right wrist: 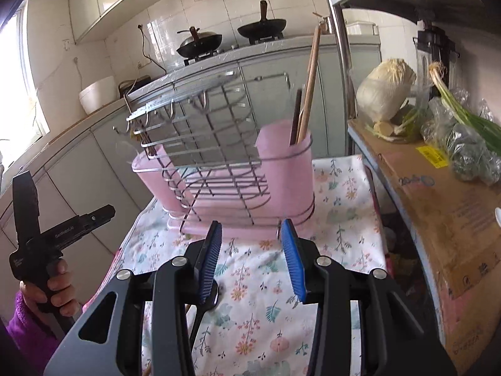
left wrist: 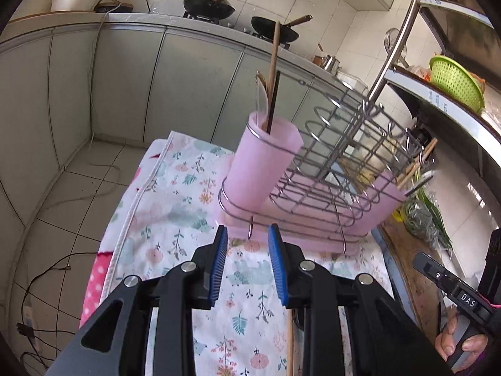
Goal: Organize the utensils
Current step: 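Move both open tools back to the cloth near the black spoon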
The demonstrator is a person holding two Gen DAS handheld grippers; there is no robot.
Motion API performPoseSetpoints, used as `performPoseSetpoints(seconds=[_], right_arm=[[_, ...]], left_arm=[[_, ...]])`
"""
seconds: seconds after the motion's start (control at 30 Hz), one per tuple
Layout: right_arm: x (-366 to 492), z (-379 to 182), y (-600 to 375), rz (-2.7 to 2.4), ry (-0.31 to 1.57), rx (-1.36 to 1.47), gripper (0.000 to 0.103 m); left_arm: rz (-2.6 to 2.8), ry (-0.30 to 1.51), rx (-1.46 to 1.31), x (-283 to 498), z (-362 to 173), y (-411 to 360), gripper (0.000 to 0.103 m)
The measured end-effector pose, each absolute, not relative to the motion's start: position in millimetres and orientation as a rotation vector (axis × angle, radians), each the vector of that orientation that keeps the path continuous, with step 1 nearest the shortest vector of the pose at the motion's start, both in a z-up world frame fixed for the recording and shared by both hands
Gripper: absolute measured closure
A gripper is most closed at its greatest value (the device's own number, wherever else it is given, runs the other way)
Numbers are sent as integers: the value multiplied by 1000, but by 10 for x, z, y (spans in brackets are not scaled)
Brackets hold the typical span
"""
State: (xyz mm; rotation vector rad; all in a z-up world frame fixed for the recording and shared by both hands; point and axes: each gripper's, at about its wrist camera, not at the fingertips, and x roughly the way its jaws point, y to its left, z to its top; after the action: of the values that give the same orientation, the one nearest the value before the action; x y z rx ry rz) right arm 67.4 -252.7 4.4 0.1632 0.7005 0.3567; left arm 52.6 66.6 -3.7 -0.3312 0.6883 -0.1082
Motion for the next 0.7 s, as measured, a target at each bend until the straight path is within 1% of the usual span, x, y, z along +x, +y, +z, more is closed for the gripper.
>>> performPoseSetpoints(seconds=[0.4, 0.7], right_arm=[[524, -553, -2192, 425, 891, 134, 63], [540, -683, -2187, 447, 938, 162, 63]], left_arm=[[-199, 857, -279, 400, -451, 269, 77], [-288, 988, -261, 474, -646, 46, 77]])
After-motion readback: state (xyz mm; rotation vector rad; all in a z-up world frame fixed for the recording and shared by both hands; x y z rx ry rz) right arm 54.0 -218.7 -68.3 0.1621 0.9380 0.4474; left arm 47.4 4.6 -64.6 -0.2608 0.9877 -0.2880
